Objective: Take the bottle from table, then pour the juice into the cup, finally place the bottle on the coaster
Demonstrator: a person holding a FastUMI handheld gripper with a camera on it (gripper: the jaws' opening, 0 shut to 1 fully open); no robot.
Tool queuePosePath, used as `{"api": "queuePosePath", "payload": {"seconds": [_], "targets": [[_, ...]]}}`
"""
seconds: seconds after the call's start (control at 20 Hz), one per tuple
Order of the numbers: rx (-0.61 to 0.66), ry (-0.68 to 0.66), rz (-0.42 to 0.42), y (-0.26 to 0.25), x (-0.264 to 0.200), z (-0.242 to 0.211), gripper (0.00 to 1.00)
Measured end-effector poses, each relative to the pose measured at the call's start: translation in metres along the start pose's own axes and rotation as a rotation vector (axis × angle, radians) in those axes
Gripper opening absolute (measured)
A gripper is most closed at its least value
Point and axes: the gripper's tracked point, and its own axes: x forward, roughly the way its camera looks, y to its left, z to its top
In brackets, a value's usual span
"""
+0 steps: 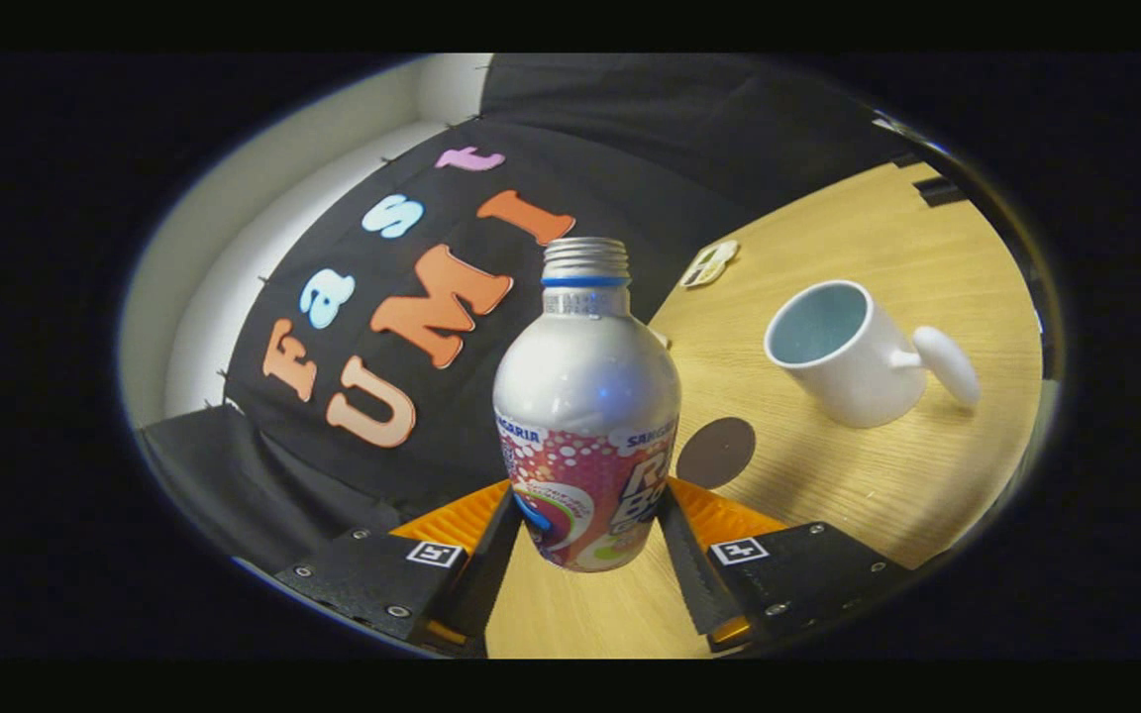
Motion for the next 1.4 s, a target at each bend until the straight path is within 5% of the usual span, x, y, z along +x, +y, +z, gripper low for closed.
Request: {"api": "queuePosePath", "payload": {"seconds": [0.6,1.4], "targets": [[0.403,0.000,-0.043,-0.006,0.020,0.014,0.76],[0.630,0.027,-0.014,0.010,0.025,0.020,0.76]]}}
